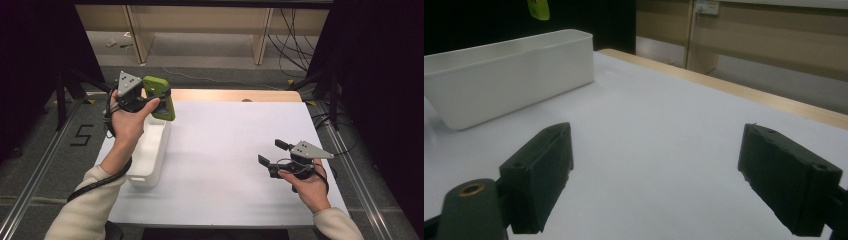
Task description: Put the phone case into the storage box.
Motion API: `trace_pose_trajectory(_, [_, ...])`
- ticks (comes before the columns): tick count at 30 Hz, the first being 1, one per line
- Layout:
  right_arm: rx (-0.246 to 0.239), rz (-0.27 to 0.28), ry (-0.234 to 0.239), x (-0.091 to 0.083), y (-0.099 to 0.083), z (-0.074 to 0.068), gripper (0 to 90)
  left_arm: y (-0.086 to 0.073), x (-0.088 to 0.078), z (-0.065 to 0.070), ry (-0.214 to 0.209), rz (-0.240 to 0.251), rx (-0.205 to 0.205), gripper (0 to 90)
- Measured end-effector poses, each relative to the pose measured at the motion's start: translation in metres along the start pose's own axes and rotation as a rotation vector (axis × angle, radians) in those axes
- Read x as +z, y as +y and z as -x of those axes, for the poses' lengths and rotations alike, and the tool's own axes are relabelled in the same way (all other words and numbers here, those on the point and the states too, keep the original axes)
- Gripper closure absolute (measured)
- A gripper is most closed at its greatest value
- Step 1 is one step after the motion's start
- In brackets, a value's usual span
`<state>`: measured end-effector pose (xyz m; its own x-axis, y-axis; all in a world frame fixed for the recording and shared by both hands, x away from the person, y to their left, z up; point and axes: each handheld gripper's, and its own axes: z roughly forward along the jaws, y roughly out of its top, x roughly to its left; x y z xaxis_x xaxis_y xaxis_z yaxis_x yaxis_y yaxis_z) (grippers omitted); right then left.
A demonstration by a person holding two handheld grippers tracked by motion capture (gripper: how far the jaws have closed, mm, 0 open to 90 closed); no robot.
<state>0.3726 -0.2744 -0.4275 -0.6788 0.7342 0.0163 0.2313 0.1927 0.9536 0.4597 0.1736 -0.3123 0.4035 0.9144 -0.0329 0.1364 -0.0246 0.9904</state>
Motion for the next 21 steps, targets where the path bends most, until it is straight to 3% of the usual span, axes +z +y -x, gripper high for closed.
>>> trace_pose_trajectory(21, [0.000, 0.001, 0.002, 0.0001, 0.0001, -0.0001, 15.6, -0.0002, -0.0001, -0.0063, 0.014, -0.001, -0.008, 15.9])
